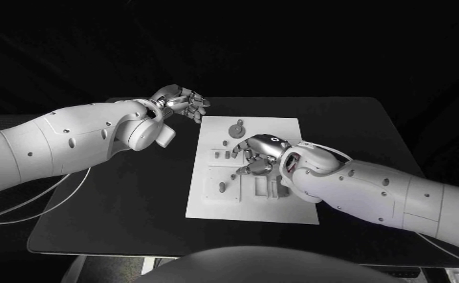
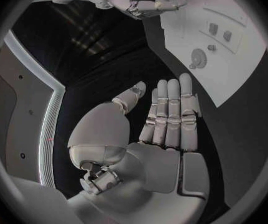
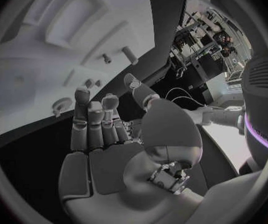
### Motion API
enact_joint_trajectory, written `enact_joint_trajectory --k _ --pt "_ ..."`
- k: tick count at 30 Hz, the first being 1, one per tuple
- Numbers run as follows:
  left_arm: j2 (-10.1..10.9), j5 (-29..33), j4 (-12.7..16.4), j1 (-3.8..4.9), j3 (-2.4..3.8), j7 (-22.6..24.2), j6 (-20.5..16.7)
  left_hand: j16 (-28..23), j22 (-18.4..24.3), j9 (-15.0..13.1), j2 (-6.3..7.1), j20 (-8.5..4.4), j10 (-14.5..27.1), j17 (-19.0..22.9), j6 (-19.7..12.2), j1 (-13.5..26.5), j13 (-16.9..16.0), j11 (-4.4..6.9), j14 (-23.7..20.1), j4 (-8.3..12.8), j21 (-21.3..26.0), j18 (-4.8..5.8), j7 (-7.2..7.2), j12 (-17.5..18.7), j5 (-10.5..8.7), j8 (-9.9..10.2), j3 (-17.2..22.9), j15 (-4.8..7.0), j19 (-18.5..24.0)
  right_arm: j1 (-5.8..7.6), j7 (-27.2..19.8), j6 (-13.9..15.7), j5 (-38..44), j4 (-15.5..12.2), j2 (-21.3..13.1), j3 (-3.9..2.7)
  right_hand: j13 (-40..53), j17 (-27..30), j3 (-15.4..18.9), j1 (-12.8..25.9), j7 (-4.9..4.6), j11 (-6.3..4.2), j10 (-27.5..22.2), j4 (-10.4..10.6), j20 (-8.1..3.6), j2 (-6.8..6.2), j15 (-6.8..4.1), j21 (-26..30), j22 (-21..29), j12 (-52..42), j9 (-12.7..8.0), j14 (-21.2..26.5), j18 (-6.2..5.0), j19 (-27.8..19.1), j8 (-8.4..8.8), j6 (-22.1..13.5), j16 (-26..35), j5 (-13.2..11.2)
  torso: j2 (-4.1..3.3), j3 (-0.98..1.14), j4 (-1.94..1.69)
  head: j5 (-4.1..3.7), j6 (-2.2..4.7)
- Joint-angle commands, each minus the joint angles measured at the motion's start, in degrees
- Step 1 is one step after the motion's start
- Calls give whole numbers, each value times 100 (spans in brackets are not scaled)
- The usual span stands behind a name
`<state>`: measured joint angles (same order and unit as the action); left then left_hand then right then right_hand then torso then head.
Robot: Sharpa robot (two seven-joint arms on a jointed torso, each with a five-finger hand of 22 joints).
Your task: Assemble the parts on the task board
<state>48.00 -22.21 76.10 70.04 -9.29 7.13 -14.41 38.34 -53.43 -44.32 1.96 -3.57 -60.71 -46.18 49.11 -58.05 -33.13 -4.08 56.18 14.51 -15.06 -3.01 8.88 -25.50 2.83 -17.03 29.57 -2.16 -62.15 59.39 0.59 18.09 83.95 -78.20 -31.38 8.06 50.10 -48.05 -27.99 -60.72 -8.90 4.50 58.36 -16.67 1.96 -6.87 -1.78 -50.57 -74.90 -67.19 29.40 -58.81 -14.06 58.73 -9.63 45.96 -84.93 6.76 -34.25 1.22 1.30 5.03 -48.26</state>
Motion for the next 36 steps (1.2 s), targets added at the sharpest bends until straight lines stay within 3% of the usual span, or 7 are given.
enact_joint_trajectory --k 1,11,18,25,27,31,36 --pt "2 2 -19 7 6 45 65 37 6 8 16 10 34 6 16 -23 -10 -18 -52 9 36 -119 13 29 19 -20 -26 -6 -5 137 -203 -15 -357 -121 -153 -24 -8 8 27 -22 -192 -22 13 8 -11 71 -1 7 -78 -35 7 -20 -94 14 -54 -126 -35 55 5 3 9 -4 32" --pt "12 2 -57 7 3 62 71 39 5 11 21 13 32 7 16 -21 -11 -18 -52 8 37 -117 14 30 18 -23 -30 -7 -7 557 -320 -541 -1434 -153 -858 -36 -45 37 48 65 -156 -56 51 22 -16 233 -30 8 -67 -50 30 -57 -94 47 -142 -10 -27 104 5 7 9 -61 89" --pt "16 -1 -45 6 3 65 68 41 5 14 24 14 31 8 17 -15 -12 -19 -51 2 38 -116 14 30 18 -26 -34 -8 -9 640 -603 -1112 -1578 -265 -1232 -33 -67 51 63 78 -118 -95 73 4 -31 216 -73 8 -65 -56 60 -73 -94 60 -193 42 -23 113 -3 11 6 -128 95" --pt "8 -1 -47 5 1 74 63 46 3 24 36 15 28 12 18 16 -14 -19 -51 -30 41 -116 15 31 19 -34 -48 -9 -14 638 -109 -973 -1489 -459 -1489 -29 -90 63 165 251 -122 -89 72 76 -16 127 -64 25 -58 -57 77 -71 -94 56 -216 46 -15 20 -1 15 7 -170 93" --pt "-6 -1 -64 4 0 78 72 47 3 27 38 15 27 13 17 25 -15 -19 -51 -40 43 -116 15 31 19 -35 -52 -9 -15 638 364 -1338 -1506 -546 -1585 -28 -104 73 285 513 -106 -112 77 159 -10 129 -82 44 -46 -55 94 -72 -94 52 -246 82 -8 193 7 9 6 -190 100" --pt "-6 -1 -69 3 -1 84 95 50 1 35 46 15 27 16 15 51 -16 -19 -52 -66 46 -116 15 33 18 -40 -63 -9 -17 639 697 -2227 -1327 -744 -1801 -29 -145 112 387 845 -79 -129 14 311 -3 188 -97 136 -13 4 117 4 -94 -51 -289 142 71 46 17 -1 12 -210 125" --pt "-16 0 -97 2 -4 84 92 53 1 41 54 15 26 19 14 68 -17 -18 -53 -83 50 -117 15 34 18 -43 -72 -9 -17 667 1106 -1895 -1364 -1002 -1980 -29 -173 129 386 981 16 -220 57 377 -11 198 -178 147 -15 6 182 -8 -94 -48 -440 408 76 136 21 -8 14 -243 122"
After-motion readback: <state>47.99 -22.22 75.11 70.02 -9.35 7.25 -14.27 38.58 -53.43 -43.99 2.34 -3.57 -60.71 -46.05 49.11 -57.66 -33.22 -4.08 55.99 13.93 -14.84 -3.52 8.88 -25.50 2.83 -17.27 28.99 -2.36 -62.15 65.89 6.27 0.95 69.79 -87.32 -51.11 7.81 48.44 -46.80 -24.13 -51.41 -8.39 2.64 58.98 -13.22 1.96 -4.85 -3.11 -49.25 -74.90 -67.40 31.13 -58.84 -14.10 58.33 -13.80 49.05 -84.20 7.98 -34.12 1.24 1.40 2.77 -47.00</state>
